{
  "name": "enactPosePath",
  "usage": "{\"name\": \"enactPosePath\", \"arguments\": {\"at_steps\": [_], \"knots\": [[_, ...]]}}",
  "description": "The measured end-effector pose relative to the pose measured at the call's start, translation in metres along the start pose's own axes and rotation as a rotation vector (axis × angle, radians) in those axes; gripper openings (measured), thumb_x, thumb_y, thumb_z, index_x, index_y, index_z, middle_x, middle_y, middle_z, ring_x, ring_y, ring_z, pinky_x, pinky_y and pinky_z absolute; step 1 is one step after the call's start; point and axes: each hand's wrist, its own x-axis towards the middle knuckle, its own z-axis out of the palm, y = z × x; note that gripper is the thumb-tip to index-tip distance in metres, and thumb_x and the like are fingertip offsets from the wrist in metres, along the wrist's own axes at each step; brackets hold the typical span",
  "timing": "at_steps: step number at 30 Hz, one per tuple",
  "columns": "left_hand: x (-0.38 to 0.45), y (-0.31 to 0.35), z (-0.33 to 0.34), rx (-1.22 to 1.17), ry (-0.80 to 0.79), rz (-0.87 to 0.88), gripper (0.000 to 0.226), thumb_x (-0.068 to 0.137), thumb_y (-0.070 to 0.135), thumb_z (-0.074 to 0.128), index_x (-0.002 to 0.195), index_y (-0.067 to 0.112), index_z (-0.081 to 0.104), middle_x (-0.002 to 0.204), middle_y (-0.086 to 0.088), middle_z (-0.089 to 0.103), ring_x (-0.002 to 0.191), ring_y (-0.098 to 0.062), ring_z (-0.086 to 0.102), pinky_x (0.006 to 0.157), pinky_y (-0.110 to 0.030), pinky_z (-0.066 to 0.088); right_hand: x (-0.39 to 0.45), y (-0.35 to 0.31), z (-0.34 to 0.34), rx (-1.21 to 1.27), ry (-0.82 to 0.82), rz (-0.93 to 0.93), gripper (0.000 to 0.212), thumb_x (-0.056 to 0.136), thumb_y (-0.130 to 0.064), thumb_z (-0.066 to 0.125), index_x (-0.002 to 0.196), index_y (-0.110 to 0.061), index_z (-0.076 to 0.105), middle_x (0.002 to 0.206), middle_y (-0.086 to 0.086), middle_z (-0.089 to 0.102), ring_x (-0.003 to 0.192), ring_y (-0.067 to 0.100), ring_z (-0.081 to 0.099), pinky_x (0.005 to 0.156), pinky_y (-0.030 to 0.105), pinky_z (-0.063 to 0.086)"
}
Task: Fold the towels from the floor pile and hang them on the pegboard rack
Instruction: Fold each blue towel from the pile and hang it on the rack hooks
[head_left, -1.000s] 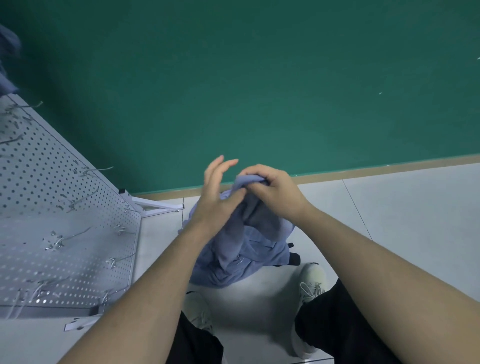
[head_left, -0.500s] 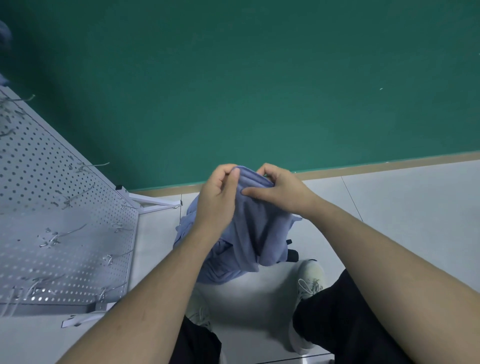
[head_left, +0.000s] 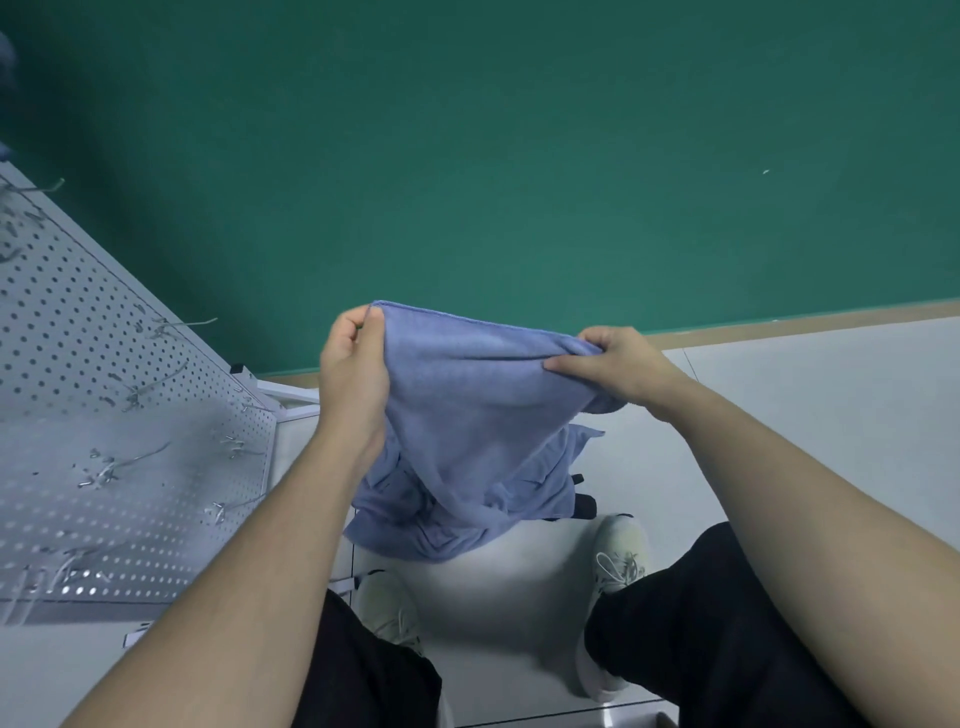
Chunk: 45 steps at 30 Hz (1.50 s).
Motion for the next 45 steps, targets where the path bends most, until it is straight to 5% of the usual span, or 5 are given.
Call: {"name": "enactPosePath", "arguments": {"at_steps": [5,16,21,33,45], "knots": [[0.007,-0.007,-0.007,-0.010,-0.005,-0.066,0.017,0.102,0.030,0.054,0.089,0.025,0.063,0.091,0.008,0.062,0.084,-0.009,0.054,0.078,-0.026,0.044,-0.001,0.000,-0.008,-0.131,0.038,0.012,0.057,0.075,-0.054,0.082,0.059,-0.023,0.037,0.056,-0.006,0.038,0.055,0.013,0.037,0.052,0.028,0.028],[0.017,-0.006,-0.018,-0.223,0.054,-0.382,0.008,0.098,0.023,0.056,0.094,0.019,0.062,0.085,0.003,0.068,0.077,-0.013,0.063,0.065,-0.026,0.049,0.001,0.009,-0.018,0.440,0.054,0.000,0.006,0.092,-0.018,0.071,0.088,-0.014,0.069,0.085,0.001,0.068,0.078,0.015,0.060,0.074,0.030,0.055],[0.016,-0.004,-0.010,-0.181,0.041,-0.389,0.012,0.090,0.022,0.055,0.079,0.018,0.060,0.075,0.000,0.061,0.069,-0.017,0.058,0.058,-0.027,0.044,0.006,0.009,-0.006,0.099,0.222,0.027,0.018,0.089,-0.029,0.073,0.083,-0.020,0.059,0.074,-0.001,0.059,0.065,0.015,0.051,0.058,0.027,0.041],[-0.005,-0.013,0.017,-0.015,-0.108,-0.099,0.009,0.094,0.026,0.064,0.085,0.026,0.063,0.082,0.005,0.065,0.078,-0.012,0.057,0.074,-0.035,0.047,0.001,-0.028,0.037,0.733,-0.044,0.034,0.008,0.096,-0.015,0.066,0.099,-0.011,0.072,0.082,0.003,0.070,0.068,0.013,0.061,0.071,0.025,0.058],[-0.026,-0.006,0.033,0.138,-0.271,-0.089,0.008,0.091,0.027,0.066,0.086,0.029,0.060,0.091,-0.027,0.069,0.074,-0.021,0.053,0.072,-0.038,0.044,0.001,-0.031,0.039,0.296,0.025,-0.160,0.026,0.089,0.001,0.069,0.106,-0.018,0.075,0.104,0.003,0.076,0.094,0.022,0.069,0.099,0.038,0.054]]}}
